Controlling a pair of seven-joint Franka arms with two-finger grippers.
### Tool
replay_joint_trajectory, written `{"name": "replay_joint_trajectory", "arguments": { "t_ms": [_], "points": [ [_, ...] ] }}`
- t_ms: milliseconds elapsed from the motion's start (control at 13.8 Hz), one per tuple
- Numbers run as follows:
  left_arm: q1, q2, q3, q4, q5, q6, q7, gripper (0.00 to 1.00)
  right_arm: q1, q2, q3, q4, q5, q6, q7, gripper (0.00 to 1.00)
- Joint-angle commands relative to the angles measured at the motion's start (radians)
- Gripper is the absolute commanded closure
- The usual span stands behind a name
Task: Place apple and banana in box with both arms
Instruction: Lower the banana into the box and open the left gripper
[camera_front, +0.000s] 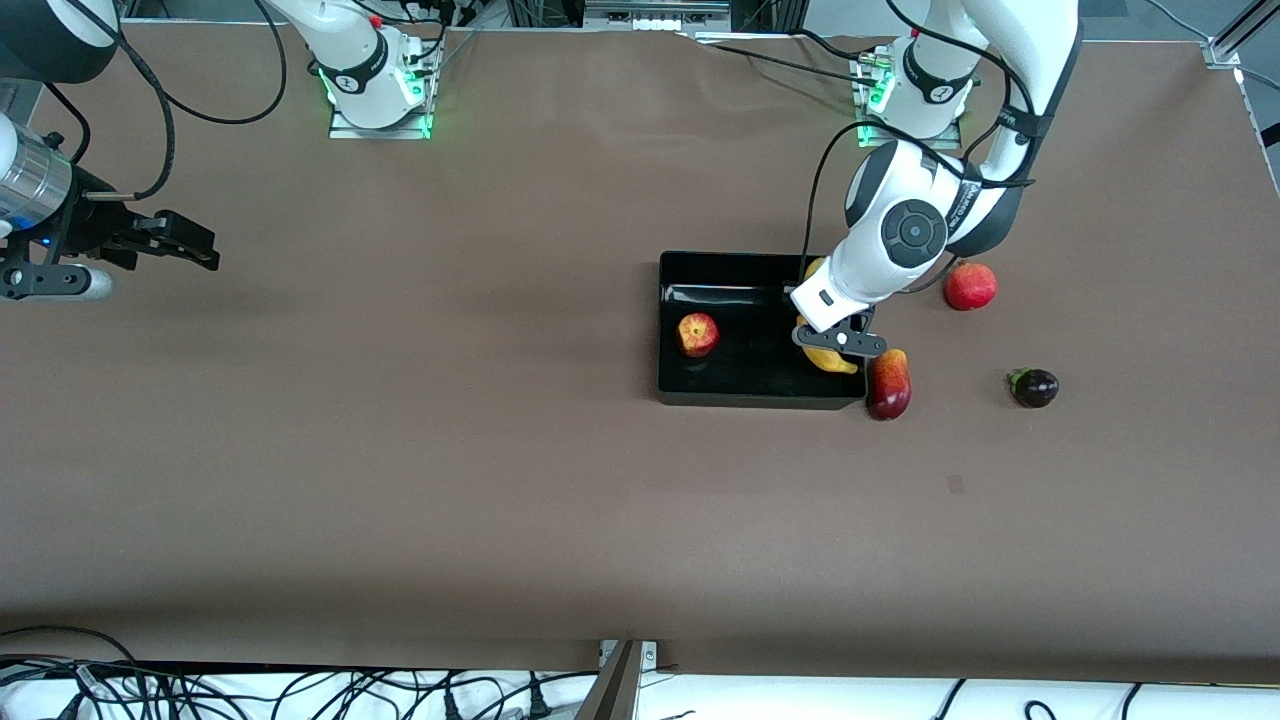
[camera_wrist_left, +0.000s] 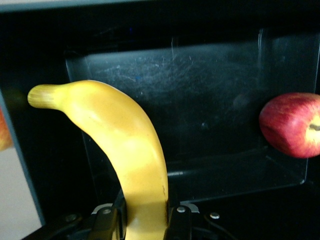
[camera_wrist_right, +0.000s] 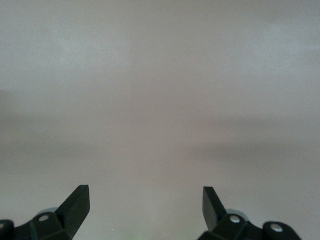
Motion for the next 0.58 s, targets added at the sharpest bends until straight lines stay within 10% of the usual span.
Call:
{"name": "replay_joint_trajectory", "arguments": {
  "t_ms": [0, 508],
  "points": [
    [-0.016, 0.055, 0.008, 0.013, -0.06, 0.064, 0.003, 1.0, 0.0, -0.003, -0.001, 0.011, 0.014, -0.01, -0.018, 0.0],
    [-0.071, 0.132, 0.008, 0.087, -0.064, 0.111, -0.06, 1.0, -0.002, 0.002, -0.007, 0.01, 0.006, -0.014, -0.018, 0.0]
  ]
}}
